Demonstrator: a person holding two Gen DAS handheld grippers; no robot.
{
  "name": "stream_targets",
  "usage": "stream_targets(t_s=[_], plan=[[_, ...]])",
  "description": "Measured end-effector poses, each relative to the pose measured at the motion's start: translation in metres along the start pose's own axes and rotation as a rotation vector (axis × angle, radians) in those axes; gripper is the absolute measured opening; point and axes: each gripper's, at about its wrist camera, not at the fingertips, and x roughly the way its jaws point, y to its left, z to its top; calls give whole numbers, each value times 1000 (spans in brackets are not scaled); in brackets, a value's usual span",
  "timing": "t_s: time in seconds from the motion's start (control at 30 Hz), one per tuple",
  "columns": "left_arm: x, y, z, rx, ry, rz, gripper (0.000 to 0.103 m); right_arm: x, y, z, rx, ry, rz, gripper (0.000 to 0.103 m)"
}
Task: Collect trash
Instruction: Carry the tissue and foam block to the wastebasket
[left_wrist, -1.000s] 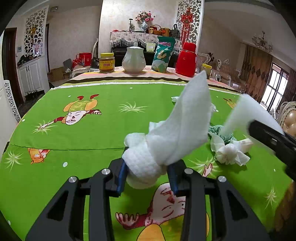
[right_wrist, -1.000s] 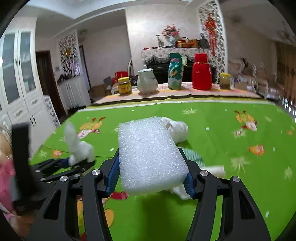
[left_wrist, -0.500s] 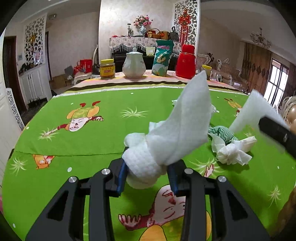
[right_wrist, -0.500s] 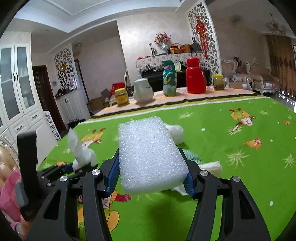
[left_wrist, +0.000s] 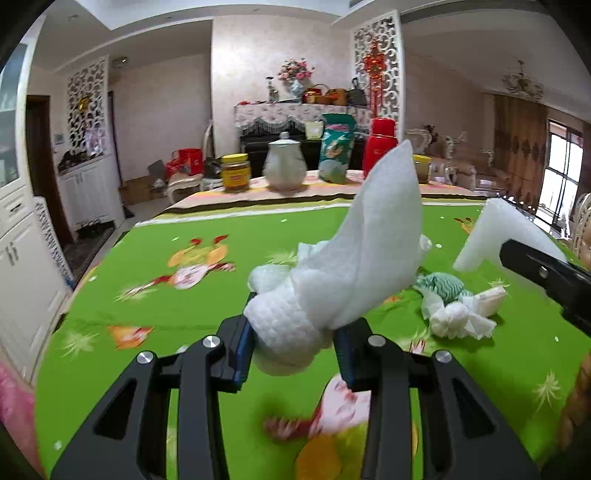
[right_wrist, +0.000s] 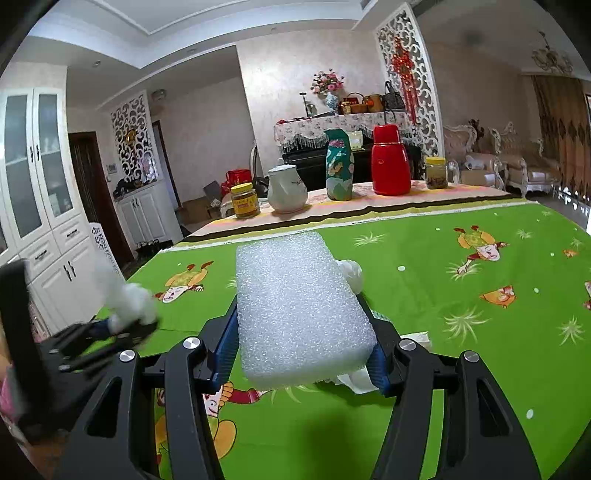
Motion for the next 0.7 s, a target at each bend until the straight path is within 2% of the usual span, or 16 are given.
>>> stream_targets(t_s=[0.17,0.3,0.53,0.7], plan=[[-48,28,-25,10,1,51,37,-6,13,1,-43,-5,31,57],[-94,61,-46,20,-19,91,37,-18,44,0,-109,-1,97,57],[-156,145,-84,-11,-16,173,37,-34,128,-28,-213,74,249,57],[-199,213,-106,-94,-41,233,37,-41,192,-55,-276,130,357,57]])
